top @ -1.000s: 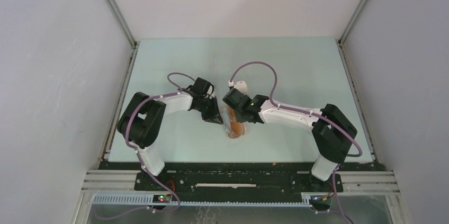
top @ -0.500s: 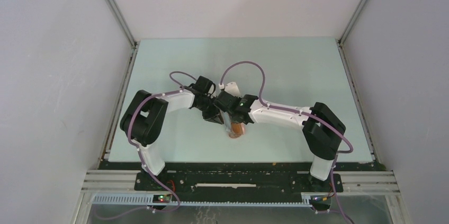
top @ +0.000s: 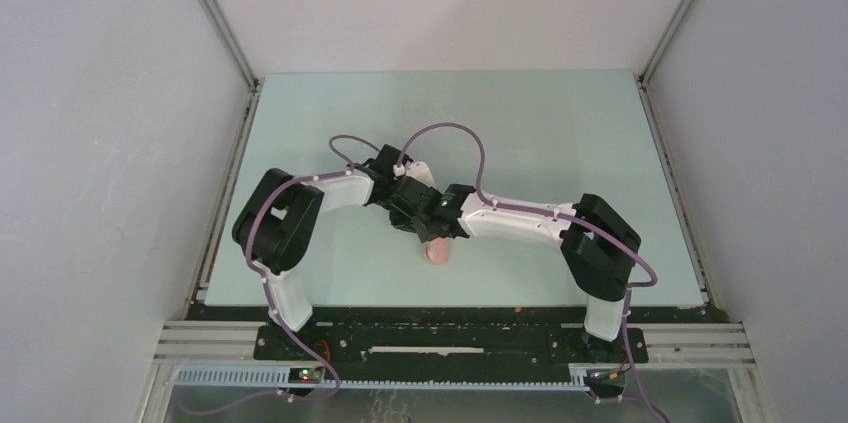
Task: Organize the sunglasses
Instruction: Close the sunglasses case at the center of the board, then move the sunglasses case at the center of the board.
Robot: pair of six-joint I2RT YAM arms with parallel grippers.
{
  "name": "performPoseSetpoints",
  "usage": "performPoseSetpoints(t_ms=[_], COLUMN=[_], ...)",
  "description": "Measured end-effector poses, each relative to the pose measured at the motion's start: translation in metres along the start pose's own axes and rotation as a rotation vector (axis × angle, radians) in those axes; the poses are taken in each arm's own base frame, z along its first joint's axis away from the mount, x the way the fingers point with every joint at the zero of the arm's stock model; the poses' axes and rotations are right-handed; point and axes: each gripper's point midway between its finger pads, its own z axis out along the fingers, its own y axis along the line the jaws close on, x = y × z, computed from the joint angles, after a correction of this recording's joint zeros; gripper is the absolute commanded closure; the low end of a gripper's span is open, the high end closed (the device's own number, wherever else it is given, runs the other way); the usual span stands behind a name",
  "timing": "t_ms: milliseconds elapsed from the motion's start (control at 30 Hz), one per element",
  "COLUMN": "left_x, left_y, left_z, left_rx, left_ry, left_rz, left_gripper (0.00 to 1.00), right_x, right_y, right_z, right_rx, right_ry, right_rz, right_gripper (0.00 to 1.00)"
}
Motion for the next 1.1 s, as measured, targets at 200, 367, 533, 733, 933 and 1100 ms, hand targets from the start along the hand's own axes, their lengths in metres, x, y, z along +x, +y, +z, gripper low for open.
performPoseSetpoints(t_ms=[200, 367, 533, 733, 933, 1100], left_x=[0.0, -0.001, 0.0, -0.004, -0.021, -0.035], left_y=[-0.002, -0.002, -0.003, 0.004, 0.025, 0.028], left_z=[0.001, 0.001, 0.002, -0.008, -0.045, -0.087], left_rx=[0.011, 0.014, 0.013, -0.042, -0.176, -0.272], left_ry=[0.002, 0.001, 0.001, -0.026, -0.134, -0.27], left_rz=[0.003, 0.004, 0.008, 0.022, 0.019, 0.048], left_gripper=[0.89, 0.89, 0.86, 0.66, 0.5, 0.15], right_x=[0.001, 0.0, -0.014, -0.044, -0.027, 0.012], right_y=[0.007, 0.008, 0.007, -0.023, -0.086, -0.111], right_z=[-0.001, -0.002, -0.021, -0.072, -0.068, -0.046], right_rx=[-0.039, -0.046, -0.073, -0.109, -0.028, 0.039], right_ry=[0.011, 0.009, -0.042, -0.181, -0.177, -0.083], right_rz=[0.0, 0.002, 0.025, 0.13, 0.255, 0.278], right_gripper=[0.47, 0.44, 0.42, 0.41, 0.4, 0.4])
